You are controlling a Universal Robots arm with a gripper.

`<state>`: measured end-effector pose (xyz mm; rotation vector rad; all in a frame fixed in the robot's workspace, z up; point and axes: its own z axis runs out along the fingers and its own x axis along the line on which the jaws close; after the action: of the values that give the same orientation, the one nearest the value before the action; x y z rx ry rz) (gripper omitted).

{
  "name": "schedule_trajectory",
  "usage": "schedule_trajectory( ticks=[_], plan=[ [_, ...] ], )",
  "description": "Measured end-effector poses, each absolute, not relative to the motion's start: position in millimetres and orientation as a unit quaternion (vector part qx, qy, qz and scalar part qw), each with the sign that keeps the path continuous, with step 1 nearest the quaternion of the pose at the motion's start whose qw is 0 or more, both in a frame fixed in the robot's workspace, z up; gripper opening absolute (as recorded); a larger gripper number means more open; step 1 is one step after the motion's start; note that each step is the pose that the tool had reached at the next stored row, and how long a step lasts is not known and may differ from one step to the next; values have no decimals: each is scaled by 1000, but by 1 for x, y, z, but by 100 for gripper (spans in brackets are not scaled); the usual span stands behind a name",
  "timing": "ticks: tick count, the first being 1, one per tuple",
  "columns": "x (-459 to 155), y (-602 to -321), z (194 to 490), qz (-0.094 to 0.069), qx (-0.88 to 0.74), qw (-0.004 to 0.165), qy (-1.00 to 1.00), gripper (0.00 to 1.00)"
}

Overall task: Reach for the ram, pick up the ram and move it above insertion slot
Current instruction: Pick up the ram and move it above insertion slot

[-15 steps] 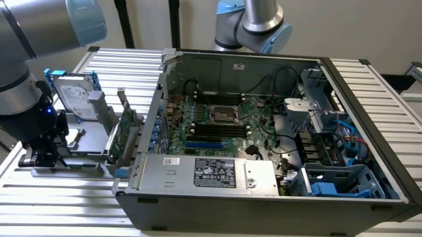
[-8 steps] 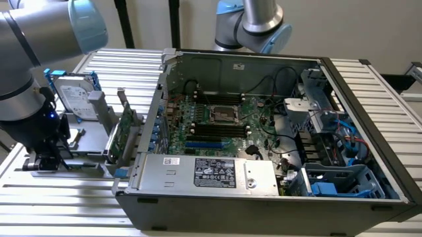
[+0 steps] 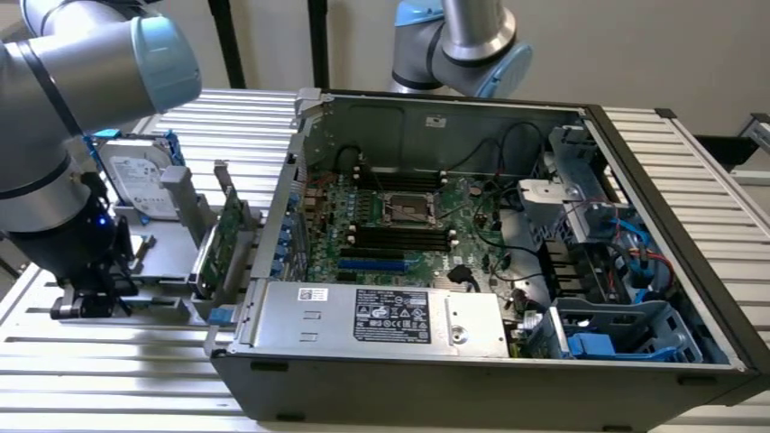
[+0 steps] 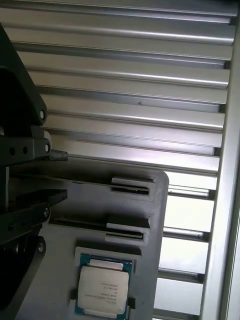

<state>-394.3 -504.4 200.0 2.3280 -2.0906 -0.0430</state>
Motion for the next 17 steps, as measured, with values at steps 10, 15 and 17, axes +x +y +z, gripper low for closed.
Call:
schedule_trajectory(
  ticks=[10, 15, 17],
  plan=[
    [-394, -504, 198, -21, 738, -2, -675, 36],
    [-394, -504, 198, -25, 735, -7, -677, 35],
    [-394, -504, 198, -25, 735, -7, -678, 28]
  ],
)
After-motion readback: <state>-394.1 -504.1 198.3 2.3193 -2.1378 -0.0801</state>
